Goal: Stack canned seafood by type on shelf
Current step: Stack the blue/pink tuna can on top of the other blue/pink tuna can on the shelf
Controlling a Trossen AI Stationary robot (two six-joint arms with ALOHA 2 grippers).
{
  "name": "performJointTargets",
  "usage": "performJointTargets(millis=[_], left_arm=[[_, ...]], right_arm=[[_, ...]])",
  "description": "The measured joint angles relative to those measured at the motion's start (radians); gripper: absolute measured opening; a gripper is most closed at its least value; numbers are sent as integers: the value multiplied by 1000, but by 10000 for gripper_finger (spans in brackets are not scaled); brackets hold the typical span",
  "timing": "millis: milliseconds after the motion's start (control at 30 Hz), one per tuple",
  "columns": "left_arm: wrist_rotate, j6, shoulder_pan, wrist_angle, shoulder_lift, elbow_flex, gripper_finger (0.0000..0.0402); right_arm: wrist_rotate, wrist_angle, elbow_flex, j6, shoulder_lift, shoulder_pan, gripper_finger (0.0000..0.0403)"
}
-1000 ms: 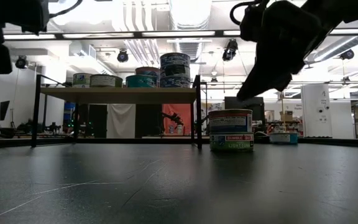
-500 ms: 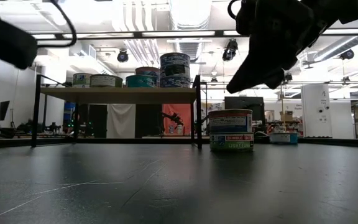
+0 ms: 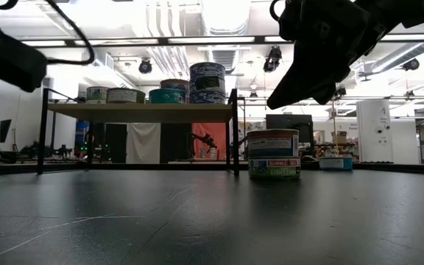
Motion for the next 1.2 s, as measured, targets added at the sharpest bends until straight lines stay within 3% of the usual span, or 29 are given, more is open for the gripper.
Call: performJointTargets(millis=[333, 533, 733, 967, 1200], left_arm=[[-281, 174, 4, 23, 68, 136, 0], [-320, 339, 17, 19, 186, 266, 0], [-357, 470, 17, -12, 259, 370, 0], [-460, 526, 12, -21, 208, 386, 0], [-560, 499, -8, -66, 62, 352, 0]], right_arm=[[0, 3, 0, -2, 0, 0, 9], [3, 73, 0, -47, 0, 0, 9], [2, 279, 0, -177, 38, 2, 9], [2, 453, 45, -272, 184, 2, 9], [3, 463, 233, -353, 370, 0, 9]])
